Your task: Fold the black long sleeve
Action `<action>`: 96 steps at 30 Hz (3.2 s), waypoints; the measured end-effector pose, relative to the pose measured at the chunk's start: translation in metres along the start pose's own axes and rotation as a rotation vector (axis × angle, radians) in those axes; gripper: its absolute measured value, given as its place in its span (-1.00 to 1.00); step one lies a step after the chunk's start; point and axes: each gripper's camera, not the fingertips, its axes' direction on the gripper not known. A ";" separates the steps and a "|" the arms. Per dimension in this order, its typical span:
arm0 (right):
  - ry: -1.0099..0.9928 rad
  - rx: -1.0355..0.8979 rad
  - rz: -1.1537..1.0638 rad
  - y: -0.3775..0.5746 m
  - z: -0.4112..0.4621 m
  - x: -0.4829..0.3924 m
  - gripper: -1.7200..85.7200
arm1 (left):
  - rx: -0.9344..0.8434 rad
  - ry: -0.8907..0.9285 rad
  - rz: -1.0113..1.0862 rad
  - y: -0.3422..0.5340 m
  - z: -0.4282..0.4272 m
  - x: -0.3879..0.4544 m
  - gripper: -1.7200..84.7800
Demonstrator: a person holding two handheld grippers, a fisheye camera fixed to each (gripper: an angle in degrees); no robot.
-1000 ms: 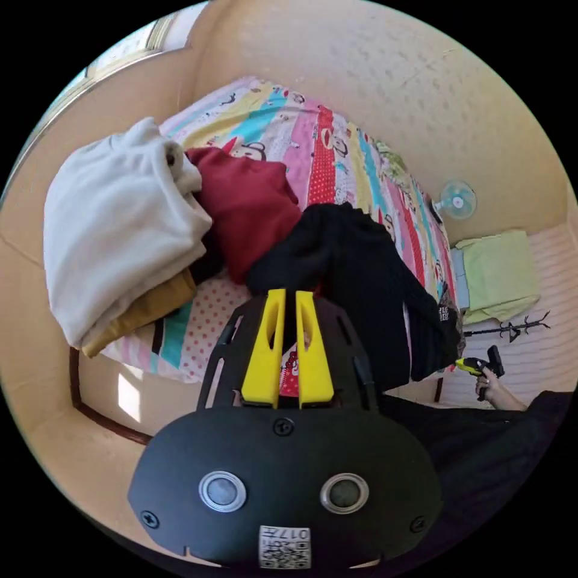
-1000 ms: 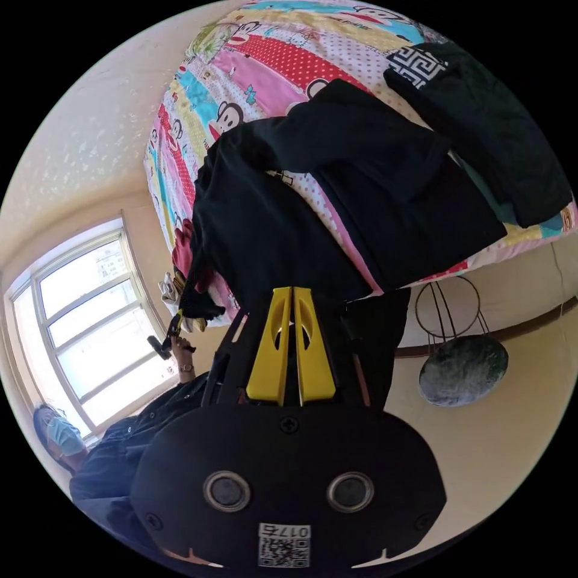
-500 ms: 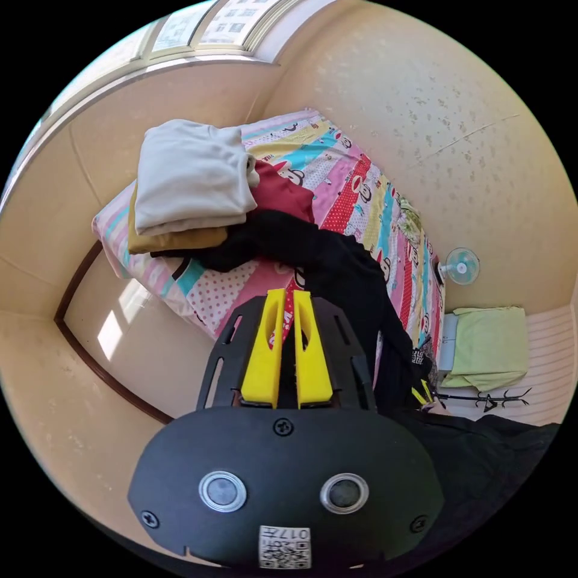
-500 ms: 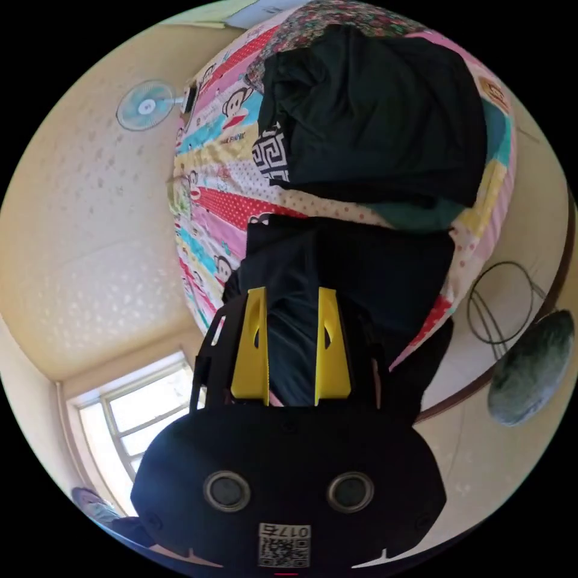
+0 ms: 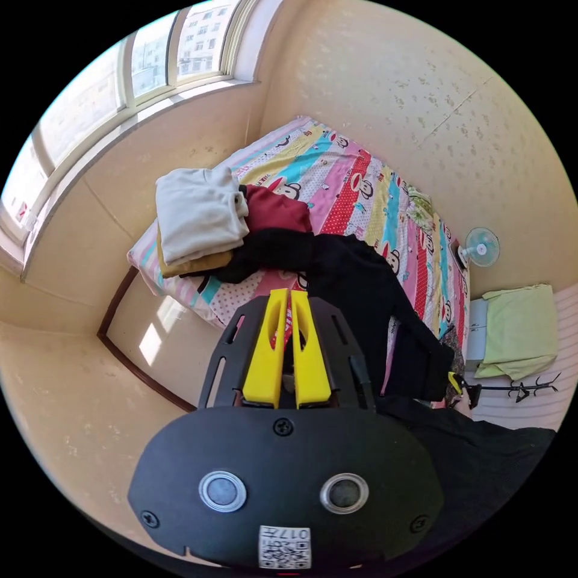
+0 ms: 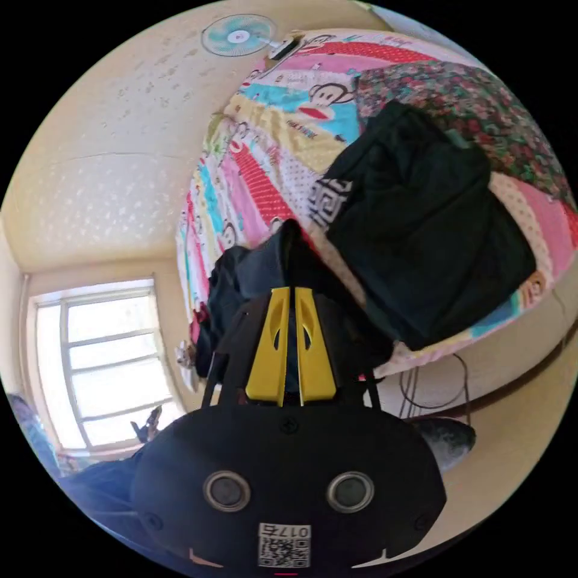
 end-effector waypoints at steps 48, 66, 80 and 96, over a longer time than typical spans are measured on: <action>-0.675 -0.470 -0.533 0.191 0.382 -0.307 -0.92 | 0.043 0.768 -0.695 -0.041 0.004 -0.441 -0.71; -0.206 -0.329 -0.245 0.282 0.207 -0.219 -0.90 | 0.109 0.953 -1.055 -0.080 0.104 -0.557 -0.89; -0.407 -0.234 -0.130 0.317 0.187 -0.231 -0.97 | 0.407 0.438 0.421 -0.260 0.029 -0.250 -0.88; -0.216 -0.272 0.065 0.366 0.144 -0.163 -0.94 | -0.504 0.411 0.348 -0.127 0.293 -0.289 -0.71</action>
